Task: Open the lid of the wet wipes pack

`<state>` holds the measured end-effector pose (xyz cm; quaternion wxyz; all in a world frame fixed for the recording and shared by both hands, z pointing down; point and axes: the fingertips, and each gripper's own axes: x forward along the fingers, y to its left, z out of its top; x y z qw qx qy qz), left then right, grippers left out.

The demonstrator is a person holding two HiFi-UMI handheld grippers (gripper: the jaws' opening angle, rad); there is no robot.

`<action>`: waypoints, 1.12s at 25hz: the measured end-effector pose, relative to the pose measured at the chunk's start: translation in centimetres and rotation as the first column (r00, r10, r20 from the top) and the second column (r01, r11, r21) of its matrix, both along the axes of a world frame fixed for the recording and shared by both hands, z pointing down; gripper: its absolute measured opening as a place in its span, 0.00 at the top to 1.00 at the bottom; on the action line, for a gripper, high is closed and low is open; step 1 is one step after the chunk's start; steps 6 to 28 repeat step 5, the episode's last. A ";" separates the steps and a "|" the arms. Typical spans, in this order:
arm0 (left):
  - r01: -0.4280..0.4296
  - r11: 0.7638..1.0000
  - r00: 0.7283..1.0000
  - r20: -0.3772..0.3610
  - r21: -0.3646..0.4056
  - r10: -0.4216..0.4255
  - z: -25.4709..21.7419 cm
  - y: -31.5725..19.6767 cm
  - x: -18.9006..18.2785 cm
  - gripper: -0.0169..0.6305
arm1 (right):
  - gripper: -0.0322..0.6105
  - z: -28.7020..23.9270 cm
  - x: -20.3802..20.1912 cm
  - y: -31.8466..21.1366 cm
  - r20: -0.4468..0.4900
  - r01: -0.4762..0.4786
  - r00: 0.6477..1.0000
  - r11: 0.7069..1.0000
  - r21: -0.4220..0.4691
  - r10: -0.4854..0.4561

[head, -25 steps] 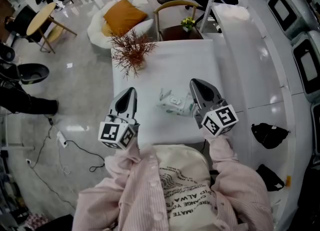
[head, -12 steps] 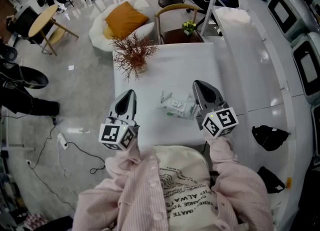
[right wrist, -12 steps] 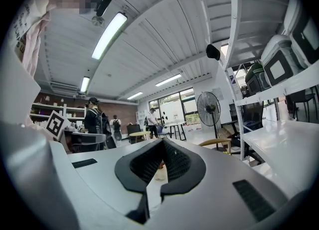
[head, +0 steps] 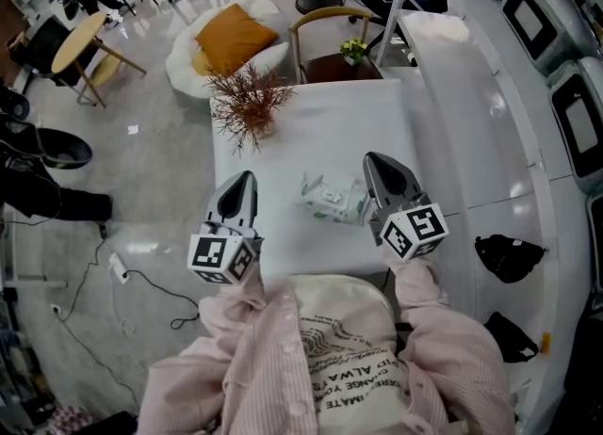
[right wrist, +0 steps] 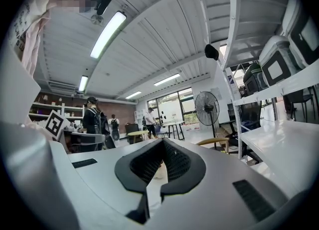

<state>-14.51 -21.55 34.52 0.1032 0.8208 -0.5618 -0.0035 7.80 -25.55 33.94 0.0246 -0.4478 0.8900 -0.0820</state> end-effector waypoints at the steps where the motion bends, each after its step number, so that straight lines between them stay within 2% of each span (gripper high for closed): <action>1: 0.000 1.000 1.000 0.000 -0.001 0.000 0.1 0.0 0.0 0.98 | 0.95 0.1 0.0 0.0 -0.001 -0.001 1.000 1.000 -0.001 0.001; 28: 0.000 1.000 1.000 -0.004 -0.006 0.000 0.3 -0.1 0.1 0.98 | 0.95 0.1 0.1 0.0 -0.002 -0.006 1.000 1.000 -0.008 0.006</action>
